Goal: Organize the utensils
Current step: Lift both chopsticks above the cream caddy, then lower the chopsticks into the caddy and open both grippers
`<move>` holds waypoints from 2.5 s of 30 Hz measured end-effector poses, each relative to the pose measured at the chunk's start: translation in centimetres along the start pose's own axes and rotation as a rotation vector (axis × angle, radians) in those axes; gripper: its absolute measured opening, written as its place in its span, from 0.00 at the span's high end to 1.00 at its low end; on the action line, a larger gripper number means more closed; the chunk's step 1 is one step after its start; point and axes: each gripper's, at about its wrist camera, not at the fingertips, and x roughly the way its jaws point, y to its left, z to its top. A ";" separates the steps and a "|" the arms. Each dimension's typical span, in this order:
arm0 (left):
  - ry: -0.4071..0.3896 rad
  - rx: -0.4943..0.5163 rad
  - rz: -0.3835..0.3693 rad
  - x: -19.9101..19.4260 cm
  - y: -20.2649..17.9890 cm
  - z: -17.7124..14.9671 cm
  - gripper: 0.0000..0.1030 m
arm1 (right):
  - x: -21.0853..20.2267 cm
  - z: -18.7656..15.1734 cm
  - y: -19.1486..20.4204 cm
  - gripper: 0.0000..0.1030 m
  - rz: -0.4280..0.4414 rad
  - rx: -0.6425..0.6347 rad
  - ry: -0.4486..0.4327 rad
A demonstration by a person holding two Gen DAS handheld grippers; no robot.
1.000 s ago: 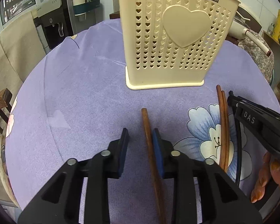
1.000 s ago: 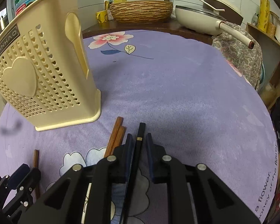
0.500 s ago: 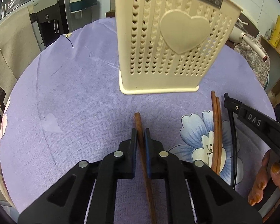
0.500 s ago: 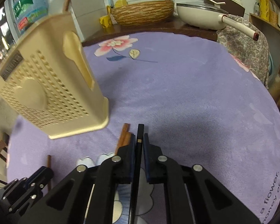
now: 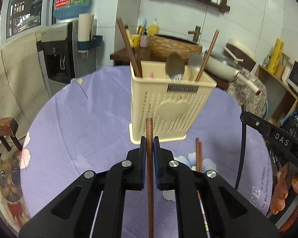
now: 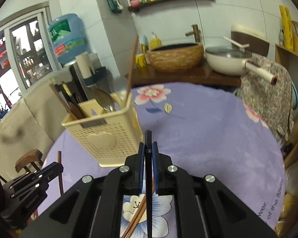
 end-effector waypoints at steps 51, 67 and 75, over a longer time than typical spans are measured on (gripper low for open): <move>0.289 -0.035 0.200 14.9 4.9 -1.0 0.93 | -6.0 3.3 1.7 0.93 0.048 -0.083 -0.118; 0.041 -0.081 0.045 3.6 5.1 2.6 0.93 | -7.4 4.0 1.9 0.93 0.100 -0.078 -0.114; -0.130 -0.040 -0.022 -6.1 4.9 3.8 0.94 | -8.0 4.5 2.9 0.93 0.135 -0.096 -0.107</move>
